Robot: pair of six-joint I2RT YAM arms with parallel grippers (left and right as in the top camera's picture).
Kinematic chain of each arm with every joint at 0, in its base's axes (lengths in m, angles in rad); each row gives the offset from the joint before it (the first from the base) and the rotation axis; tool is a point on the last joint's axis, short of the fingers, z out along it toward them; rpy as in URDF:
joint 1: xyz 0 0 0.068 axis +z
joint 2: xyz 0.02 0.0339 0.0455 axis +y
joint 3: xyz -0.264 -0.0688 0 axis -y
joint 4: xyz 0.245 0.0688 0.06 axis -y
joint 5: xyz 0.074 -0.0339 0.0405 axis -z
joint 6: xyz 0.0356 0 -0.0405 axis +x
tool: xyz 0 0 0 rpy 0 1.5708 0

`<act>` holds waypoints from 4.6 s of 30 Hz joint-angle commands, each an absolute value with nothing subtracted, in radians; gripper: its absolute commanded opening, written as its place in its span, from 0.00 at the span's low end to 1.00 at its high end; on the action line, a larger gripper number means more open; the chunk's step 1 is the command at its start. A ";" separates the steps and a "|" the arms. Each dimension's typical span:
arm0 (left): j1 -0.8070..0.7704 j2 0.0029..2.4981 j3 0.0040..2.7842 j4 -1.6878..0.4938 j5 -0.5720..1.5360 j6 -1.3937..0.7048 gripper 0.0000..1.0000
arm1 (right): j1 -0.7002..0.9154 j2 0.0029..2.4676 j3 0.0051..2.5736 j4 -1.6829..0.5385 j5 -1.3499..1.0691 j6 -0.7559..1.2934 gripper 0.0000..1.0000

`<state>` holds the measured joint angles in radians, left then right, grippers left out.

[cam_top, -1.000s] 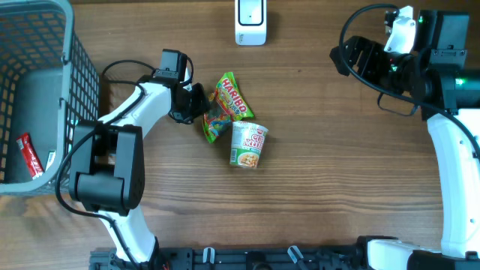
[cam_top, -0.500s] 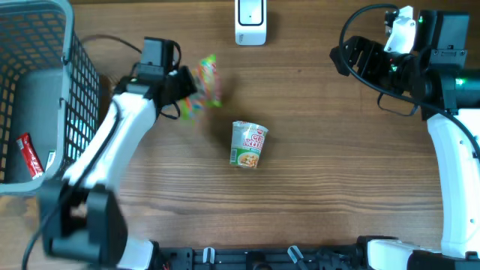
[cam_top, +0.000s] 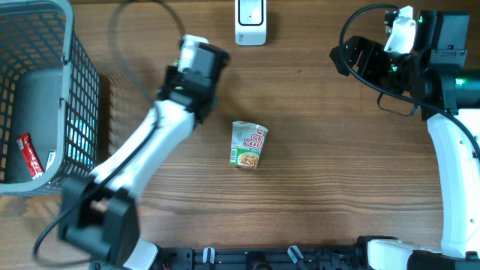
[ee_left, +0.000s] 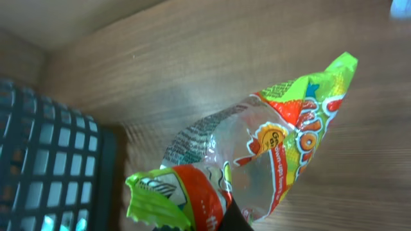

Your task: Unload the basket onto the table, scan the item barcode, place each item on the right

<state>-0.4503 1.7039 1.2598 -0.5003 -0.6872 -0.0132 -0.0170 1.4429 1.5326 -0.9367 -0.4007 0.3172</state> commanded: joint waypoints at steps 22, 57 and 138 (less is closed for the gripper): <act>-0.760 1.888 1.269 -0.646 -0.898 0.018 0.87 | -0.020 1.450 1.547 -0.936 -0.416 0.325 1.00; -0.397 1.902 1.273 -0.595 0.133 -0.375 0.04 | -0.020 1.450 1.547 -0.936 -0.416 0.326 1.00; -0.387 1.744 1.500 -0.684 -0.136 -0.381 0.26 | -0.020 1.450 1.547 -0.936 -0.416 0.325 1.00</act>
<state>-0.4507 1.9182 1.3605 -0.6529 -0.0513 -0.4213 -0.0170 1.4429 1.5326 -0.9367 -0.4007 0.3172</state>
